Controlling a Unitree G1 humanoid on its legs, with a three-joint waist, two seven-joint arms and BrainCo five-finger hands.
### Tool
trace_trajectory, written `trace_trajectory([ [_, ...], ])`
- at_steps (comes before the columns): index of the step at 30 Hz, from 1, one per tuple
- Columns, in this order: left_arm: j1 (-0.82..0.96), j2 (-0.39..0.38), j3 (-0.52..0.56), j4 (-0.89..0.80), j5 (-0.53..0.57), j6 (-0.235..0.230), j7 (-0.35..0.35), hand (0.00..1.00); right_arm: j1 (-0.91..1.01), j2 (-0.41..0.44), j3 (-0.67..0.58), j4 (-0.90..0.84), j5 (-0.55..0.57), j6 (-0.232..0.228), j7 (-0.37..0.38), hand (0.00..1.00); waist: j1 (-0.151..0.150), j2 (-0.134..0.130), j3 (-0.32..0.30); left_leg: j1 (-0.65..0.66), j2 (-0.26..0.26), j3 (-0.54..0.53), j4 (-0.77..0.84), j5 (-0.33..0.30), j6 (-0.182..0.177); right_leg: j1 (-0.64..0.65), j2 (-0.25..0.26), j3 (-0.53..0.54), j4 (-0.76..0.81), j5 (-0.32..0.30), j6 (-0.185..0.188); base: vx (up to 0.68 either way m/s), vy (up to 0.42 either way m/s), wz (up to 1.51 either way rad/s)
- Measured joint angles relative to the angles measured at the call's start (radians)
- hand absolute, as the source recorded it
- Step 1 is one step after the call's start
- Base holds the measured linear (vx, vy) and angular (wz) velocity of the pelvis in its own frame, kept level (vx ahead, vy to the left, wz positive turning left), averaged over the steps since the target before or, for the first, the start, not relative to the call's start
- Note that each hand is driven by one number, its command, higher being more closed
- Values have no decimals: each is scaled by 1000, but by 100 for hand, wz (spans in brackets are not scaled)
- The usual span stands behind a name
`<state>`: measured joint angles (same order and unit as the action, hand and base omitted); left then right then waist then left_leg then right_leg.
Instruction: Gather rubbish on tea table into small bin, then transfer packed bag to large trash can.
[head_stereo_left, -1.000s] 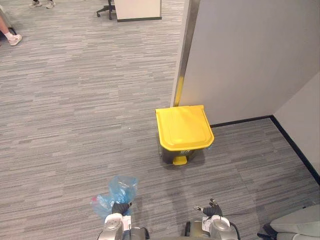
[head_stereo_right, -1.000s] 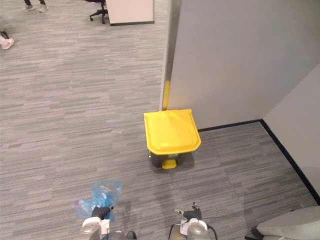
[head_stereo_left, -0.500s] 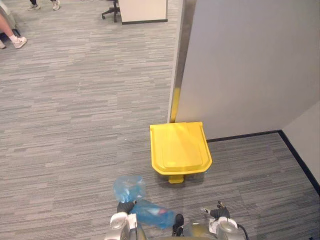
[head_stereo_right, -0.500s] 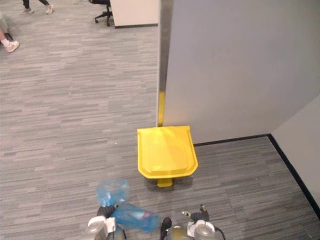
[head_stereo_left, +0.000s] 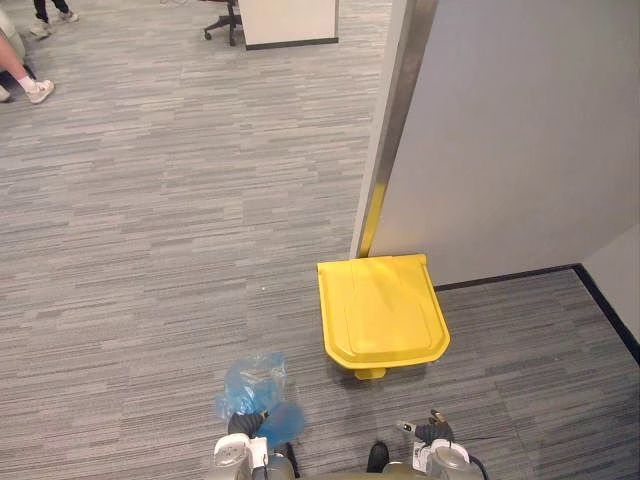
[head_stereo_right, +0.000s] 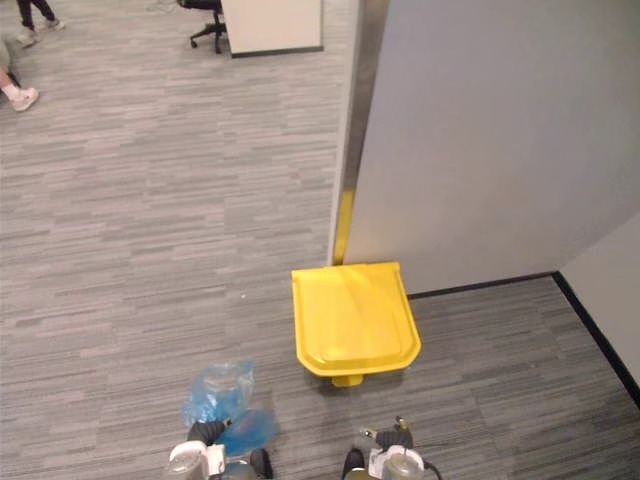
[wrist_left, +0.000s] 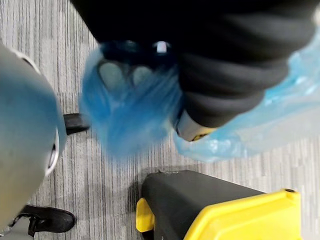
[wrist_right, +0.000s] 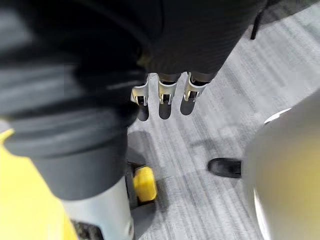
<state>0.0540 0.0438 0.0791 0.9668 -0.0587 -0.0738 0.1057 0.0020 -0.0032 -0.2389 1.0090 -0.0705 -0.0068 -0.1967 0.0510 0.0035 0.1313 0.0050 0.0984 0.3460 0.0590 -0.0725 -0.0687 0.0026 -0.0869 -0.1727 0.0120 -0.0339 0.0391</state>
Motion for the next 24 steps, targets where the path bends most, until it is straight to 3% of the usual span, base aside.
trace_trajectory([
  [3,10,16,-1,6,-1,0,0,100,-3,-14,8,14,-1,0,0,0,2,-1,1,10,-8,-4,-11,2,2,-9,-4,17,16,1,2,17,23,-15],
  [5,10,17,-2,5,-1,0,0,100,-6,-17,8,19,0,0,1,0,2,-8,6,18,-21,-16,-12,-8,14,-53,-25,26,118,-51,11,-17,58,-6],
  [7,4,25,-19,5,-1,0,0,100,-4,-16,6,20,1,0,1,0,-3,-26,20,44,-50,-45,-24,-31,36,-102,-67,29,288,-112,25,-38,70,17],
  [9,0,26,-16,8,-2,2,6,100,-8,-18,1,14,4,-1,4,0,-12,-21,50,88,-51,-98,-26,-55,51,-191,-84,39,498,-131,17,-54,55,15],
  [11,-4,34,-15,8,-2,6,7,100,-4,-6,-5,-18,3,-4,3,0,-16,-27,64,87,-28,-117,26,-94,61,-229,-71,22,477,-146,22,-15,39,19],
  [14,-12,45,-8,5,-2,5,4,100,-11,11,-3,-46,3,-1,2,0,-13,-49,81,83,7,-119,119,-146,47,-296,-61,-51,272,-47,26,115,-25,11],
  [17,-21,47,22,-6,-3,-2,4,100,-4,23,-2,-60,3,-1,-2,0,-11,-77,101,81,15,-119,290,-273,5,-290,-69,-88,191,-47,30,234,-183,5],
  [18,-37,29,20,-3,-3,-2,5,100,-11,18,-4,-63,0,1,-2,0,-8,-57,110,78,41,-134,343,-314,-13,-290,-59,-92,226,-24,44,349,-250,11],
  [19,-53,7,19,-5,-2,-4,4,100,-17,1,-4,-84,-1,3,-2,0,-5,-14,123,64,80,-149,369,-340,-32,-301,-33,-99,265,-42,52,341,-227,14],
  [22,-72,-33,16,-13,0,-6,-3,100,-16,2,-26,-109,-1,1,0,0,-5,-3,135,69,107,-178,367,-361,-59,-335,-14,-115,365,-79,25,216,-124,23],
  [24,-81,-35,16,-13,16,1,-5,100,2,12,-33,-131,-3,3,0,0,-6,-10,132,88,141,-215,346,-365,-65,-339,-6,-155,450,-164,16,275,-131,38],
])
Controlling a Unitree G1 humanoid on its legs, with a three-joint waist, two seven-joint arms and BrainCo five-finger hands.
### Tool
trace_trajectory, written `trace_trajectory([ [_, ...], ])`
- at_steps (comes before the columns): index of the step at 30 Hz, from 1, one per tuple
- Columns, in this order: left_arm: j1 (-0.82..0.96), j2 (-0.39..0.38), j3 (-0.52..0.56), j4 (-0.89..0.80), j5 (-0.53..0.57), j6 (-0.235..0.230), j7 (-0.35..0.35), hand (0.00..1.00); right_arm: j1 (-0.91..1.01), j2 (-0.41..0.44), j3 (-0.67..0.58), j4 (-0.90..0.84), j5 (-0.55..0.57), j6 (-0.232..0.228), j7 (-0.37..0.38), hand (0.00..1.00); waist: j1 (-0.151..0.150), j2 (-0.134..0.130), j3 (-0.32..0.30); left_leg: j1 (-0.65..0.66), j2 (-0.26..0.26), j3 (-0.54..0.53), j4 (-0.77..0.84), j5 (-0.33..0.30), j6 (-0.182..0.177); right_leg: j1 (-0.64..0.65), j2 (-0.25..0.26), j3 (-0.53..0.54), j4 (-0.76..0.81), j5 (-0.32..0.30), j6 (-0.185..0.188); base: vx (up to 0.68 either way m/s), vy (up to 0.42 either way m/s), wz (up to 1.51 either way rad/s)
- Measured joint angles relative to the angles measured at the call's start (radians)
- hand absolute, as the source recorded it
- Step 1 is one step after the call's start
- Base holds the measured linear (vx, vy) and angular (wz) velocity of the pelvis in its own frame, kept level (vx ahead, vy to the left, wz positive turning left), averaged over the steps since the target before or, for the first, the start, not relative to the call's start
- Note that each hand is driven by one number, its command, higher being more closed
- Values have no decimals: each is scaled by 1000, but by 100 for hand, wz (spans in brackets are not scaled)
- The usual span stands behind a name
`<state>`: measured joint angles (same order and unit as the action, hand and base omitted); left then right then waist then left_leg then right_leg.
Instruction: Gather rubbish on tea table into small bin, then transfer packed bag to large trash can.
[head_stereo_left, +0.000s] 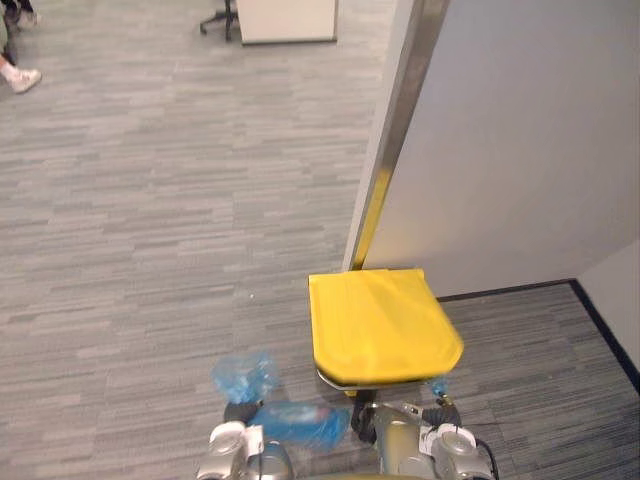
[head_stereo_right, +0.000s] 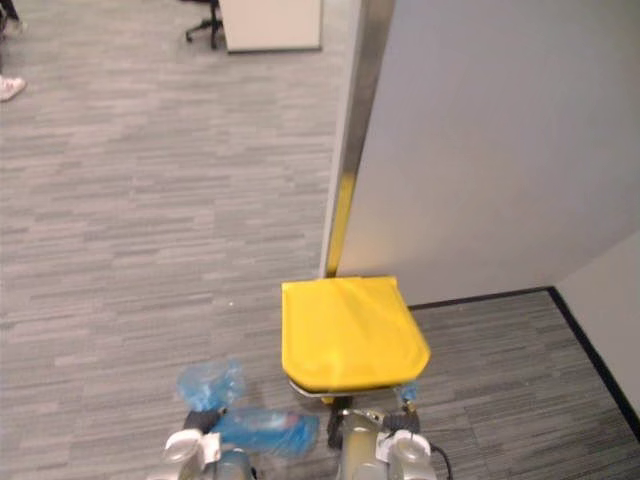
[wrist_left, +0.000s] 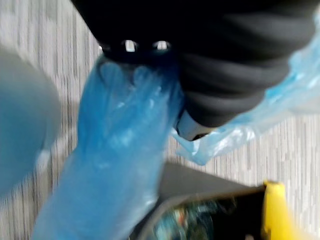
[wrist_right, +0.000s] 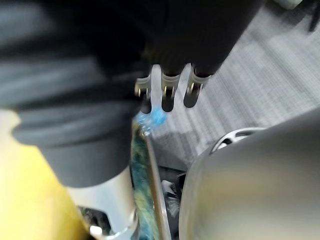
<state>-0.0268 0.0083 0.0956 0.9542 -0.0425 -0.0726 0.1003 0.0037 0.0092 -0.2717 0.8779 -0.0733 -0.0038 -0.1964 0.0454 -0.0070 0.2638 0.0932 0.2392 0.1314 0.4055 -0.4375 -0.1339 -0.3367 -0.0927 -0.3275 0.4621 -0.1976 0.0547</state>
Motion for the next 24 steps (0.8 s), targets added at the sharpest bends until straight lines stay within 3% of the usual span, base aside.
trace_trajectory([
  [3,-11,-4,2,-1,4,-1,1,100,-5,9,11,-2,-6,4,2,0,10,-5,-7,8,16,-9,-49,31,1,-13,8,-30,23,-38,0,219,-112,11],
  [11,-49,27,3,-66,20,-10,7,100,-78,-18,214,-7,-18,4,7,0,12,-4,-30,-145,17,-62,-91,105,-48,-108,-13,-88,-10,-3,-33,0,-28,26],
  [14,-73,65,0,-75,20,-10,14,100,-188,-18,320,-35,-42,4,13,0,25,-4,-29,-208,25,-89,-88,116,-44,-144,-10,-108,-24,17,-14,-74,-94,24],
  [18,-79,108,-20,-137,-17,-21,35,100,-435,-76,337,-46,-35,-14,-3,0,59,-21,-16,-249,31,-99,-114,130,-35,-190,13,-95,-45,22,19,-95,-128,2],
  [21,-73,129,-42,-166,-71,-49,53,100,-581,-137,336,-29,3,-16,-20,0,63,-39,9,-251,29,-116,-145,149,-1,-194,63,-24,-110,44,1,-111,-125,-2],
  [24,-58,133,-56,-183,-103,-50,53,100,-702,-185,335,7,39,-17,-25,0,60,-58,27,-261,27,-113,-141,151,1,-199,80,-9,-144,73,-4,-75,-48,-22],
])
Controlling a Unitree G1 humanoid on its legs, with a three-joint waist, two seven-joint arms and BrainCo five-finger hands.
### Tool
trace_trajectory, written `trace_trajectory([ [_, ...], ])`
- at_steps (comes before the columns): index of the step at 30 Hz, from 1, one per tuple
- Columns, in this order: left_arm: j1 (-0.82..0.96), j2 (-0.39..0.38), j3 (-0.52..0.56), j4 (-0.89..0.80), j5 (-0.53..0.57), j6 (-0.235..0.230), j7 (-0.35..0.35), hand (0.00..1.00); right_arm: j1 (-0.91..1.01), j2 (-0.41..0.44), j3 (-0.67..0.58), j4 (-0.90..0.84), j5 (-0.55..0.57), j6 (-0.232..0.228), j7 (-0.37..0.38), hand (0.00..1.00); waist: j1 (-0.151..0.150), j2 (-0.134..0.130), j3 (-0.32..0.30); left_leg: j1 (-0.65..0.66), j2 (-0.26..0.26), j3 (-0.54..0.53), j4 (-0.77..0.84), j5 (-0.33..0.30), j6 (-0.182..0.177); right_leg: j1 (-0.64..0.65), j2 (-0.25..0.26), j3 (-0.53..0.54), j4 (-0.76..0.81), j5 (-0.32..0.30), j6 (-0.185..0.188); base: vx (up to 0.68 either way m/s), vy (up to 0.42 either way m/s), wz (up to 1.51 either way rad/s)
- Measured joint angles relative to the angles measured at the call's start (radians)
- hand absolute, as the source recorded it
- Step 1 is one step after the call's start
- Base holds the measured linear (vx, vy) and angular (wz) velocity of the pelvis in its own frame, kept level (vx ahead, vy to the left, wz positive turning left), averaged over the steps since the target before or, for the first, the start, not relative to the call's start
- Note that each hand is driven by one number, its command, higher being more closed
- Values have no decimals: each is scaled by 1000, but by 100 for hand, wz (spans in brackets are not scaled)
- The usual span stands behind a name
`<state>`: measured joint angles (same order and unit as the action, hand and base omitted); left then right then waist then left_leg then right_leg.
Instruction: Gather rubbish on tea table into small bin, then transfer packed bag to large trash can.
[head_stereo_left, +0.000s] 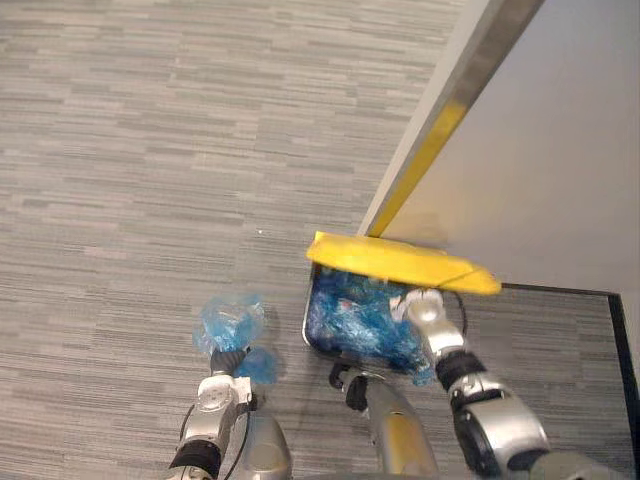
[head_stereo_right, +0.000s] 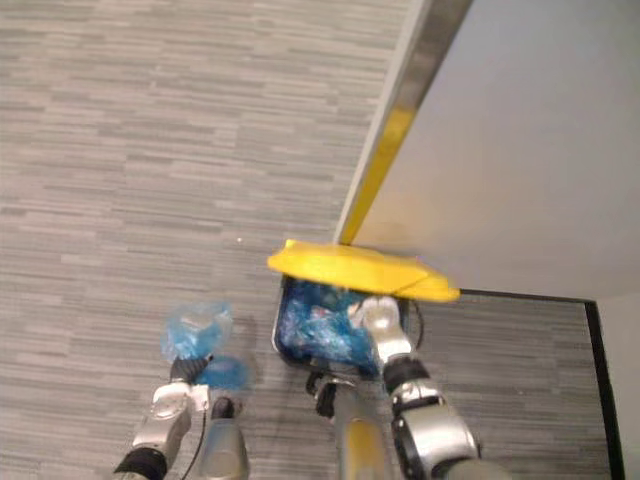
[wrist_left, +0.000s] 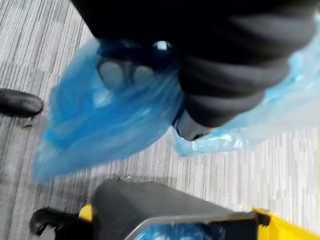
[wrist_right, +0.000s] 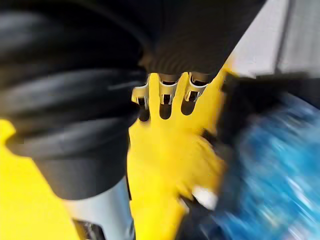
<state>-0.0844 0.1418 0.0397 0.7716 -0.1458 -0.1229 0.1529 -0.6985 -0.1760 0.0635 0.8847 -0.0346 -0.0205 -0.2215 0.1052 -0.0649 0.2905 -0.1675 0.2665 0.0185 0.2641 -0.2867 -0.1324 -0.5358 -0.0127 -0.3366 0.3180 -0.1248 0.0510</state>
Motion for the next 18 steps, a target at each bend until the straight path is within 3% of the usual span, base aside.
trace_trajectory([
  [2,-2,2,-15,-27,-20,-1,0,100,-38,-28,0,1,31,1,-15,0,-1,-17,14,-2,-7,1,0,1,-1,0,1,10,-12,18,-1,-80,-15,-8],
  [7,-1,9,-61,-154,-58,-21,0,100,-105,-55,-2,5,95,4,-35,0,-6,-27,49,-3,-22,1,2,8,-13,14,-4,19,-43,52,4,-60,16,-2],
  [18,-23,34,-201,-436,-154,-42,-35,100,-134,-69,-1,7,118,24,-33,0,-26,-23,98,10,-40,1,35,5,-30,50,-23,20,-42,60,-3,-5,20,3],
])
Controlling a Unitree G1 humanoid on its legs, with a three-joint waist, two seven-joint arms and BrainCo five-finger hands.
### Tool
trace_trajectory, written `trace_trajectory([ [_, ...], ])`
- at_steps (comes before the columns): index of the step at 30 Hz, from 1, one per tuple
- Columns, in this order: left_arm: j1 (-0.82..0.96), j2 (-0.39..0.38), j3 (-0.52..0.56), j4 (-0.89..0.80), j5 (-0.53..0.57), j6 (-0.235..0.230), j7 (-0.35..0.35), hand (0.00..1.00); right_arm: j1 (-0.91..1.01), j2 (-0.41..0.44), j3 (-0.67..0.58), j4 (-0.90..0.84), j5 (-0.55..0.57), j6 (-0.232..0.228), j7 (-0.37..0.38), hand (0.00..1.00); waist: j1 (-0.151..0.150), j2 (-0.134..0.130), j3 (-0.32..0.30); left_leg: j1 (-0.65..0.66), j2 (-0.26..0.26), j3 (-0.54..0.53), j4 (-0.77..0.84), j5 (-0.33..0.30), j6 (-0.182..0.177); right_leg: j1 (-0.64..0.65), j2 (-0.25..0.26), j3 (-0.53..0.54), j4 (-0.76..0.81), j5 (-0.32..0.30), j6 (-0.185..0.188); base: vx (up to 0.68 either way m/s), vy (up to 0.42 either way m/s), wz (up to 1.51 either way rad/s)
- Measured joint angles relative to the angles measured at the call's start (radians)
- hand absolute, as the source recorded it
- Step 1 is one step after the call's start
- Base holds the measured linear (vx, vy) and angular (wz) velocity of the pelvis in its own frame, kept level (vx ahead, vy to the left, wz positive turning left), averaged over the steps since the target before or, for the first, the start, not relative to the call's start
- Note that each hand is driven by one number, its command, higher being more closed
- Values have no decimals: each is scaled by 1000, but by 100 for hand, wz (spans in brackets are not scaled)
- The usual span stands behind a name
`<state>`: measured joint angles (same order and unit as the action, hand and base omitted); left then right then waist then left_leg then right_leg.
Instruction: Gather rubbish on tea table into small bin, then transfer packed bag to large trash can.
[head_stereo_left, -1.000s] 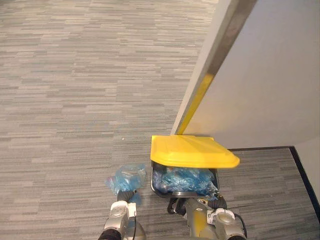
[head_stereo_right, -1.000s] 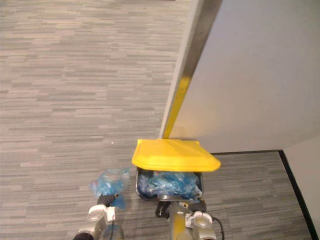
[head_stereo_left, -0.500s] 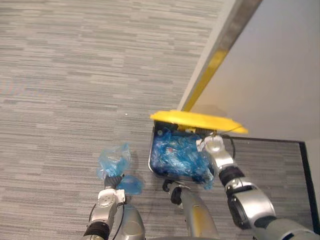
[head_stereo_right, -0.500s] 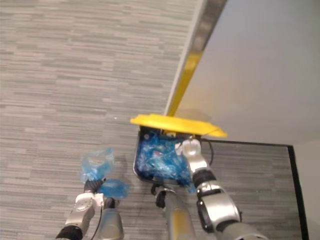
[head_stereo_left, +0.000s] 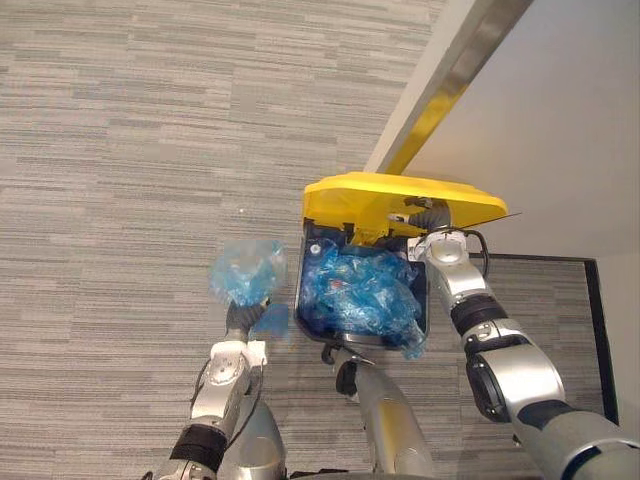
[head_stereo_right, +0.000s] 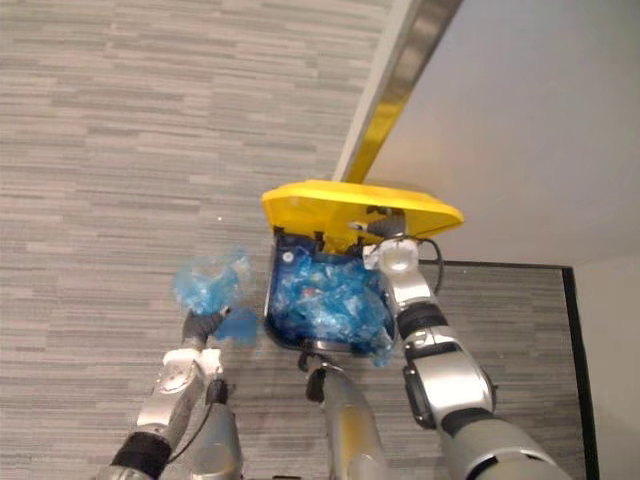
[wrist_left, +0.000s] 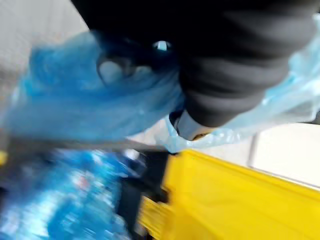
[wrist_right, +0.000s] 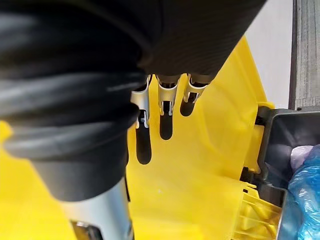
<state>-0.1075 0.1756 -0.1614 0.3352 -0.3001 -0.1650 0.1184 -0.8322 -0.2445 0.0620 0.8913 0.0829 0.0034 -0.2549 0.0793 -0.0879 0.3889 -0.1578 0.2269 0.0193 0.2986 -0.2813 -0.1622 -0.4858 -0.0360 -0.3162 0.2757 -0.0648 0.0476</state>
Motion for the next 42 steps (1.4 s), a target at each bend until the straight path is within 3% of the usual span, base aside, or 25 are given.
trace_trajectory([
  [15,-129,-7,-233,-310,-39,-28,-40,100,-24,-3,34,29,0,1,18,0,-24,11,7,16,-17,12,34,-18,-4,11,-16,23,30,6,-7,3,11,-1],
  [25,-210,-43,-334,-334,-56,-27,-36,100,-85,-33,82,26,0,0,25,0,-31,24,14,20,-8,32,33,-25,-2,-6,5,50,24,-1,6,-7,-26,-10],
  [29,-280,-58,-373,-253,-56,-25,-38,100,-103,-39,82,24,0,1,26,0,-42,28,16,0,1,36,33,-25,-2,-7,22,56,-19,21,7,-3,-23,-5],
  [35,-365,-78,-375,3,-50,5,-33,100,-110,-45,82,-51,0,1,21,0,-52,27,26,-57,-1,54,47,-23,-7,-57,28,69,-46,50,2,16,-9,-8],
  [37,-405,-78,-370,94,-17,22,-25,100,-111,-47,81,-55,0,1,20,0,-59,25,44,-65,4,54,60,-23,-12,-57,30,68,-46,62,-15,16,-2,1],
  [42,-496,-71,-324,221,90,42,15,100,-160,-47,81,-64,0,2,12,0,-70,18,96,-108,4,53,102,-38,-20,-78,27,69,-50,73,-12,0,0,0],
])
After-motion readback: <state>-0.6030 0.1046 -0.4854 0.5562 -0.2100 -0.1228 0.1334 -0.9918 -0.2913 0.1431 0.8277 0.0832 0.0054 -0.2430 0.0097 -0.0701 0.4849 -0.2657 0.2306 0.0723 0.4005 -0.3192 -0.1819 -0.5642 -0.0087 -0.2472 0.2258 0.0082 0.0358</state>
